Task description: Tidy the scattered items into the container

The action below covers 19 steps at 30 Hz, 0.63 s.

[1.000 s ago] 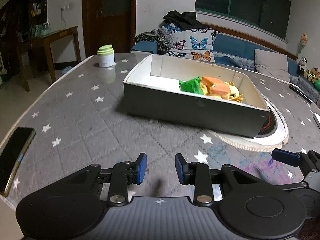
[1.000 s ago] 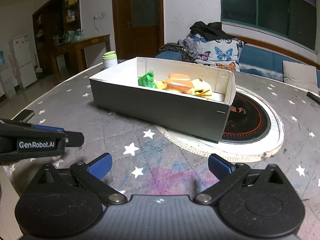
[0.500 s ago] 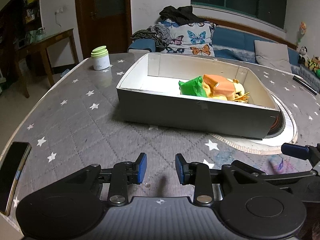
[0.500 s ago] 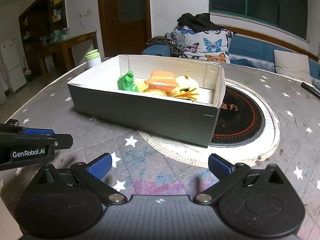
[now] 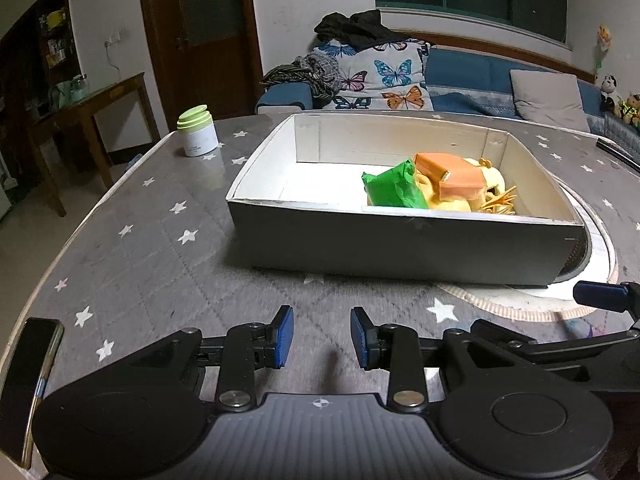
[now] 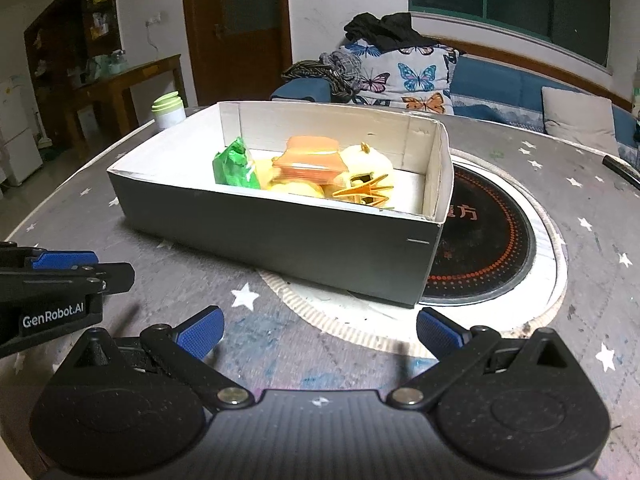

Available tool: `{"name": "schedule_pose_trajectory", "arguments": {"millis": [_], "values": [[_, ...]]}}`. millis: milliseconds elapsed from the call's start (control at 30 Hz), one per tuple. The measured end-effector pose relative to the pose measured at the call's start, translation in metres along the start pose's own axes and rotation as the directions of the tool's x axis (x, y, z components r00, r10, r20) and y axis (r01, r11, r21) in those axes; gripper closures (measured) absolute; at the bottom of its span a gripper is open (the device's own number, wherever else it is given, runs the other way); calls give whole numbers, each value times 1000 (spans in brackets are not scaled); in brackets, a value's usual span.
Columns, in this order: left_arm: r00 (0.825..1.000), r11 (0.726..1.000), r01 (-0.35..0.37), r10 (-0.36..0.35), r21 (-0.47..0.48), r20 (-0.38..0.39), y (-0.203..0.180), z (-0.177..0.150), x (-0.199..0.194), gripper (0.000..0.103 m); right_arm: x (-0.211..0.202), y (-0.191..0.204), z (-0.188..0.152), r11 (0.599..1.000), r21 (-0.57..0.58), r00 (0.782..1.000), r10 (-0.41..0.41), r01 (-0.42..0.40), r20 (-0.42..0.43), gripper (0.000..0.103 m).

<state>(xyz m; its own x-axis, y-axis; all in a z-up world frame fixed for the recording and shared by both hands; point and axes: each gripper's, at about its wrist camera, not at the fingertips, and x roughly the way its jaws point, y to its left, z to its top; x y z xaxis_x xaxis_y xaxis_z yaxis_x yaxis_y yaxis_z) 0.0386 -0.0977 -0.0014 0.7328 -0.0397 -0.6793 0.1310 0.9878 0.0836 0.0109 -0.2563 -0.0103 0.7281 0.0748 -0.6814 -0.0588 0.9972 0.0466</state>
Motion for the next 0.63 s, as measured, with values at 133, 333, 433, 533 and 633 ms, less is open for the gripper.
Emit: {"name": "schedule_pose_trajectory", "arguments": {"millis": [133, 333, 433, 533, 633], "values": [[1000, 1000, 16, -16, -5, -1, 0, 4, 6, 69, 5, 0, 3, 1000, 0, 1000, -4, 4, -4, 0], [1000, 1000, 17, -17, 0, 1, -2, 9, 12, 69, 12, -2, 6, 1000, 9, 1000, -7, 7, -9, 0], [1000, 1000, 19, -19, 2, 3, -3, 10, 15, 70, 13, -3, 7, 1000, 12, 1000, -8, 8, -11, 0], [1000, 1000, 17, -17, 4, 6, -4, 11, 16, 71, 15, -4, 7, 1000, 15, 1000, -9, 9, -12, 0], [1000, 1000, 16, -16, 8, 7, -5, 12, 17, 72, 16, -5, 8, 1000, 18, 1000, -10, 10, -13, 0]]}}
